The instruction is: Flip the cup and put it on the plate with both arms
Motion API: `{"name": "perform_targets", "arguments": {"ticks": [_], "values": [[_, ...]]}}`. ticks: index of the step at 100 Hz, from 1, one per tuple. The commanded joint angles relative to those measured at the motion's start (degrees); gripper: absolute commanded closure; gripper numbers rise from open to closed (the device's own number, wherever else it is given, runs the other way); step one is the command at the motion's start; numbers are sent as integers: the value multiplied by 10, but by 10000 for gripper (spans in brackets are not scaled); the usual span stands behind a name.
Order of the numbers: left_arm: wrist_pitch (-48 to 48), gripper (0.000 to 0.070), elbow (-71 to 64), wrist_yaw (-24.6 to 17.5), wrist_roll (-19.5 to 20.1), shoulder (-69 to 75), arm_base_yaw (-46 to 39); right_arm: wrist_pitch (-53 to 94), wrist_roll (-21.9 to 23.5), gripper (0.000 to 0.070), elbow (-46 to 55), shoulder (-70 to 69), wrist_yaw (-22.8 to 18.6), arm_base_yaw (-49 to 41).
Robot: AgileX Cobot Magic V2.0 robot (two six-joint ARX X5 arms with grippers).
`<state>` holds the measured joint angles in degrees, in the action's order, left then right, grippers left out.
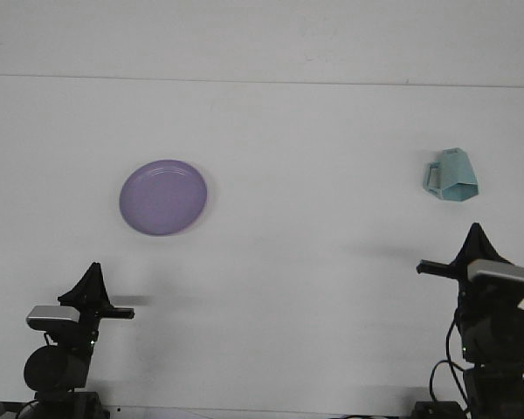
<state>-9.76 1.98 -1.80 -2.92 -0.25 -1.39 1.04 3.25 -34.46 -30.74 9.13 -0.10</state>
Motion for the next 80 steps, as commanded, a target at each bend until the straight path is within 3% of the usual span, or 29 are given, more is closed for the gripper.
{"name": "perform_targets", "arguments": {"ticks": [1, 7, 17, 24, 36, 53, 80], "values": [[-5, 688, -12, 2, -4, 1, -1, -16, -89, 684, -16, -47, 3, 8], [-5, 688, -12, 2, -5, 1, -1, -36, -122, 591, -25, -86, 3, 19], [-5, 688, -12, 2, -10, 1, -1, -64, -157, 292, -27, -140, 4, 41], [-5, 688, -12, 2, -10, 1, -1, -70, -172, 201, -27, -175, 3, 59], [-5, 688, -12, 2, -10, 1, -1, -71, -183, 195, -27, -235, -21, 99], [-5, 688, -12, 2, -10, 1, -1, -112, -181, 195, -27, -332, -94, 164], [-5, 688, -12, 2, -10, 1, -1, -261, -181, 195, -27, -464, -147, 234]]}}
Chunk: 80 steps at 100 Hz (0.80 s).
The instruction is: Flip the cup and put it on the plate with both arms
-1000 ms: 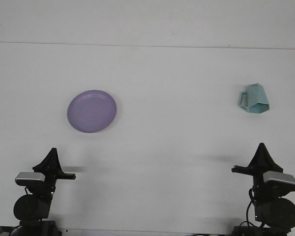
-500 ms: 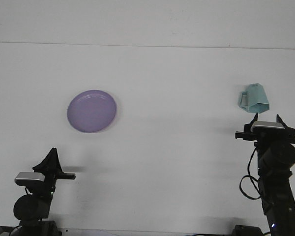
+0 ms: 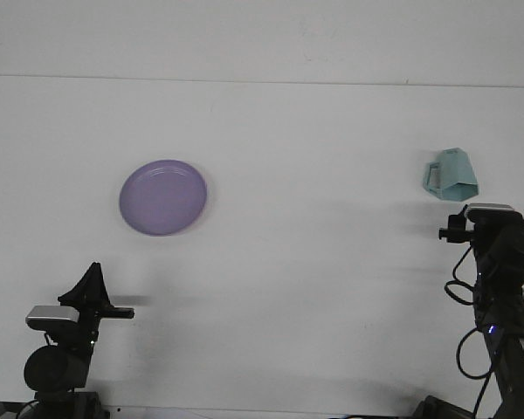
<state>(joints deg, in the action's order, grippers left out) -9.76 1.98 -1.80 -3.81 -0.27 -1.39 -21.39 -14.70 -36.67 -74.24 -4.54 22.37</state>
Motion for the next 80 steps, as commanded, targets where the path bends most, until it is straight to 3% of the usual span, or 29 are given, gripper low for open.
{"name": "perform_targets", "arguments": {"ticks": [1, 27, 39, 73, 80], "values": [[-5, 688, -12, 2, -1, 1, -1, -43, -2, 195, -5, -34, -12, 11], [-5, 688, -12, 2, -1, 1, -1, -193, -37, 195, -5, -156, -19, 28], [-5, 688, -12, 2, -1, 1, -1, -252, -38, 195, -13, -203, -43, 31], [-4, 688, -12, 2, -1, 1, -1, -250, -83, 196, -113, -315, -48, 35], [-4, 688, -12, 2, -1, 1, -1, -247, -90, 196, -138, -335, -64, 39]]}}
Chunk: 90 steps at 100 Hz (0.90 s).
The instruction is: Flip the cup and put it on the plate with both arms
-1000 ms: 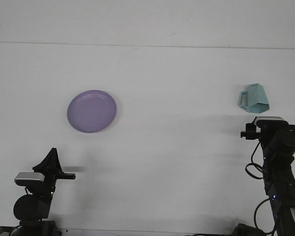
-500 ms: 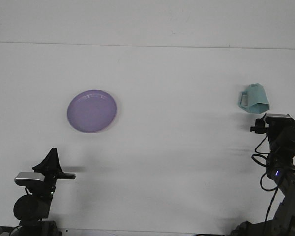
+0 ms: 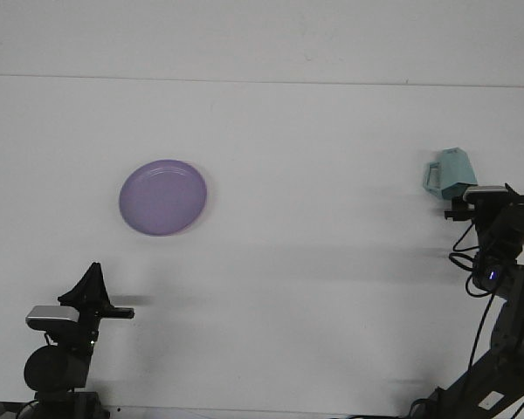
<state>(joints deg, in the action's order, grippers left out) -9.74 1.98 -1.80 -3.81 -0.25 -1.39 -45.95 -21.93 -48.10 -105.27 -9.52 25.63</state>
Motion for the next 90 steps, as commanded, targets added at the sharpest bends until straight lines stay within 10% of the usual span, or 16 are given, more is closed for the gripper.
{"name": "perform_targets", "arguments": {"ticks": [1, 44, 72, 90], "values": [[-4, 688, -12, 2, -1, 1, -1, -2, -17, 196, -24, -25, -14, 6], [-4, 688, -12, 2, -1, 1, -1, 49, -52, 225, -136, -114, -92, 7], [-2, 688, -12, 2, -1, 1, -1, 50, -50, 672, -158, -128, -146, 10], [-2, 688, -12, 2, -1, 1, -1, 40, -19, 696, -158, -128, -147, 10]]}}
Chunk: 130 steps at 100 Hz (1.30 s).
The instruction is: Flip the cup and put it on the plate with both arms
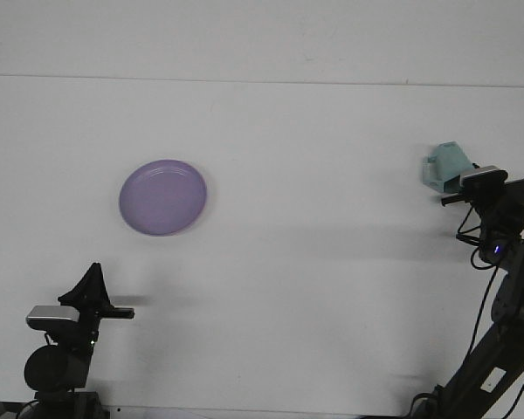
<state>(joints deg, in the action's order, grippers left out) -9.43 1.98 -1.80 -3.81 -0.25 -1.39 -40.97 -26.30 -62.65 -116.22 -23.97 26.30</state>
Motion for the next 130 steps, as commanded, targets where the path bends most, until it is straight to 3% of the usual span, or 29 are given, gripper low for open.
{"name": "perform_targets", "arguments": {"ticks": [1, 30, 51, 67, 114, 130], "values": [[-5, 688, -12, 2, -1, 1, -1, -11, 28, 696, -12, -18, -3, 3], [-6, 688, -12, 2, -1, 1, -1, 43, 115, 696, -12, 42, -17, 3], [-9, 688, -12, 2, -2, 1, -1, 157, 238, 696, -12, 146, -16, -7], [-10, 688, -12, 2, -2, 1, -1, 288, 286, 696, -12, 235, -15, -38], [-10, 688, -12, 2, -11, 1, -1, 731, 319, 696, -23, 483, 4, -224], [-10, 688, -12, 2, -15, 1, -1, 875, 299, 696, -59, 484, 55, -315]]}}
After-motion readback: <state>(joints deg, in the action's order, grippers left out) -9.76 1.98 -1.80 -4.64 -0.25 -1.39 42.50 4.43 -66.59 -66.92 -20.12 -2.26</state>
